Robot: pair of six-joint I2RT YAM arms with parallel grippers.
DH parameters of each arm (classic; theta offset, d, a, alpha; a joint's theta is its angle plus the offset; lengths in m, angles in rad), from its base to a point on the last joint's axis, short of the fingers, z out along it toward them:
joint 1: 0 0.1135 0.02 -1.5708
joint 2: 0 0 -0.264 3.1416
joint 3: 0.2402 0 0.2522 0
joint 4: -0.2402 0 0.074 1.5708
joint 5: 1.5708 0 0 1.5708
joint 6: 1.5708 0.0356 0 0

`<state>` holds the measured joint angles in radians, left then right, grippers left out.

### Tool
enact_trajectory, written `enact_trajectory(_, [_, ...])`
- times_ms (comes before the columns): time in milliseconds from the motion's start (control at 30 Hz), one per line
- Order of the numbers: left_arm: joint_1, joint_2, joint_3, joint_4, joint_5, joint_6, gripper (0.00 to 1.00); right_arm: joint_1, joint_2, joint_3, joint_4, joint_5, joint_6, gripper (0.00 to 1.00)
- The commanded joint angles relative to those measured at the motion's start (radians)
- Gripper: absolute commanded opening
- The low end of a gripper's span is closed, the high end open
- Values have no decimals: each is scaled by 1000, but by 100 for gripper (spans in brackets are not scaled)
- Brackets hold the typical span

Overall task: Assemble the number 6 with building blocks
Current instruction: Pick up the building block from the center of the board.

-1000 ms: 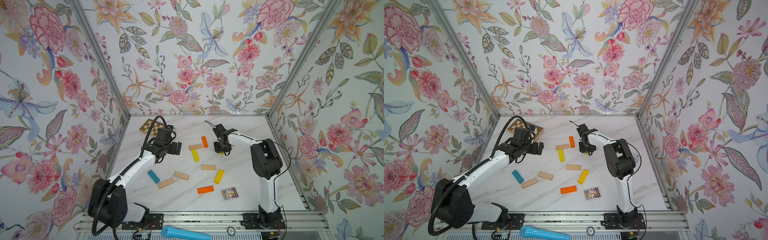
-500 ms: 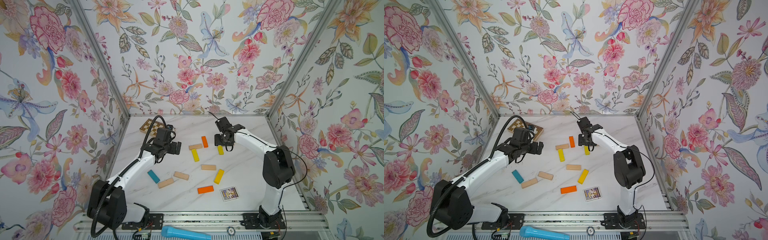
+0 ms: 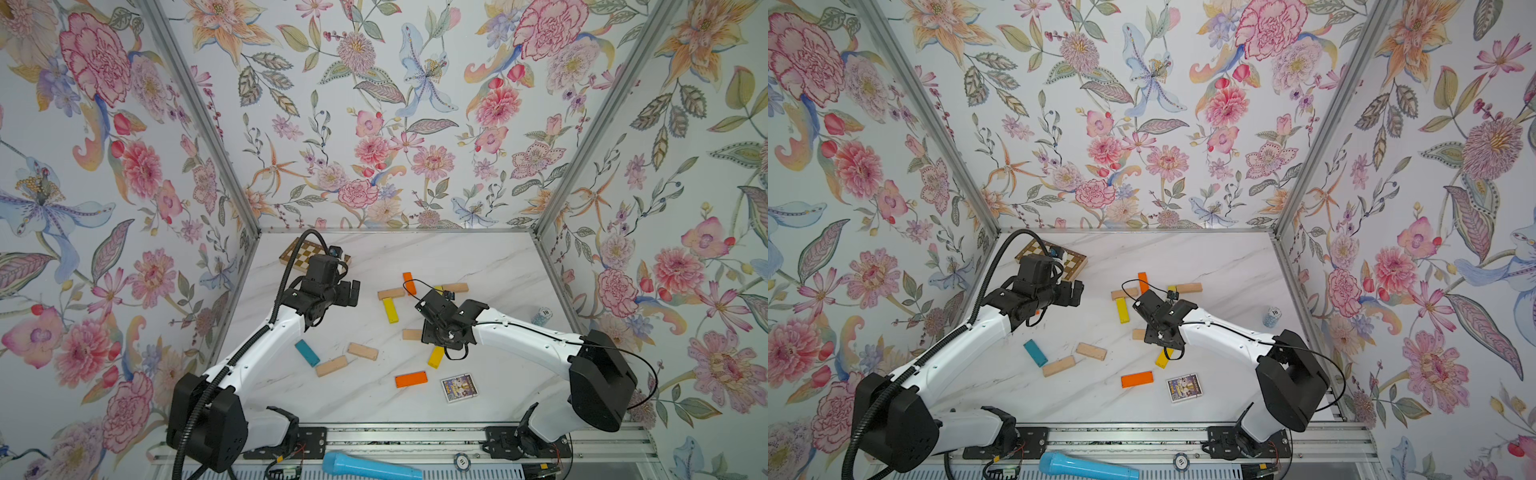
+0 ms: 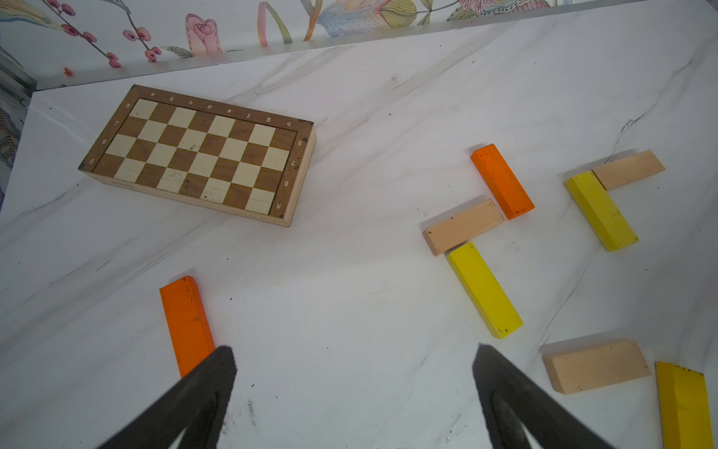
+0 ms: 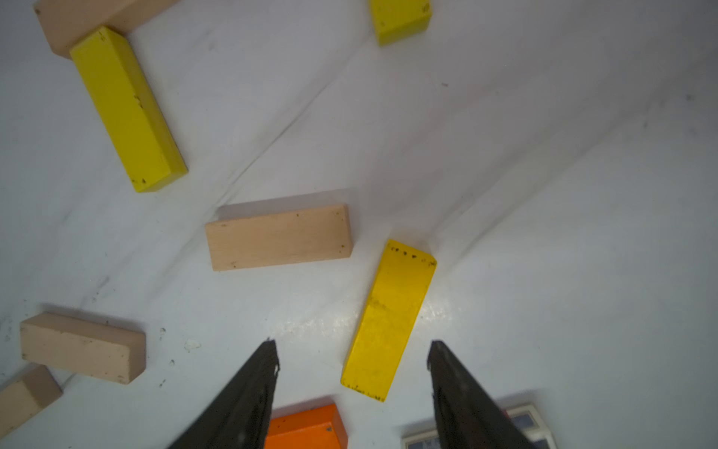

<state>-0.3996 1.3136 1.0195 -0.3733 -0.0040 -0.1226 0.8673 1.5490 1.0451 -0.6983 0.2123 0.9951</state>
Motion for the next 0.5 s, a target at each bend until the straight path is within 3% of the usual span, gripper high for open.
enact_trajectory(0, [-6,-25,-1,-4,16,-18,99,27,19,-33,8,-5,79,63])
enact_trajectory(467, [-10,-29,-19,7,13,-17,99,22,86,-100,89,-89,77,57])
